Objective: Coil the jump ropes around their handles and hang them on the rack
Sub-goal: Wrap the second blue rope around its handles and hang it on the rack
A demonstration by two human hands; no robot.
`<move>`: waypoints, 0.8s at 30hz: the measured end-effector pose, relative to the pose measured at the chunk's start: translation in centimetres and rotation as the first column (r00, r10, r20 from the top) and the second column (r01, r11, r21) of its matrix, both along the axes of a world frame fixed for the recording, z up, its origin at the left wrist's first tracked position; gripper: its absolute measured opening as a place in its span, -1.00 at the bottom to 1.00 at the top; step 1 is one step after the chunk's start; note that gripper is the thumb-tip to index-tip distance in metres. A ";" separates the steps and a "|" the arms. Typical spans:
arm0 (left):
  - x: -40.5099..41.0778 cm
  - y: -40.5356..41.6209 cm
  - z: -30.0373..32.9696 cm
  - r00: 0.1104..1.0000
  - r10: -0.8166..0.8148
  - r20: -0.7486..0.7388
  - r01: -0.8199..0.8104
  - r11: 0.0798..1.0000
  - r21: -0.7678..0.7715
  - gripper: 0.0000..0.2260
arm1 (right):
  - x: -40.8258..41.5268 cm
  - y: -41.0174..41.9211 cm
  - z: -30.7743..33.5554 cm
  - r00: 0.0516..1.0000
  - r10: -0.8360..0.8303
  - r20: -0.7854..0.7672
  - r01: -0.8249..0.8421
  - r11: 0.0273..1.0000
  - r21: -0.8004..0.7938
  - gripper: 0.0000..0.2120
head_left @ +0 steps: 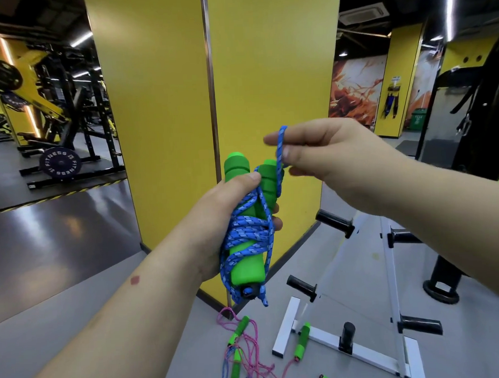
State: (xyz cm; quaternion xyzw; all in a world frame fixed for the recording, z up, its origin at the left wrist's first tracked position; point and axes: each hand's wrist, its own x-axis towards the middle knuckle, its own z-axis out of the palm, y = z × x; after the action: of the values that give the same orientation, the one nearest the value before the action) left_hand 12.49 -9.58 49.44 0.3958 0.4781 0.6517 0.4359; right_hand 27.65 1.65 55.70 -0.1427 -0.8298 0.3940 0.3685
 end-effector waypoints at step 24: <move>-0.1 -0.4 -1.8 0.969 -0.208 0.136 0.218 0.974 -0.065 -0.63 | 0.0 1.1 -0.2 0.992 0.020 0.124 -0.021 1.000 0.010 -0.80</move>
State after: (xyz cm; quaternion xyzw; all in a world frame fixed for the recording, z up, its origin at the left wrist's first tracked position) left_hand 12.41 -9.95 47.60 0.3845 0.4293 0.6056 0.5488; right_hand 27.63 2.76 55.53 -0.1563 -0.8547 0.3836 0.3129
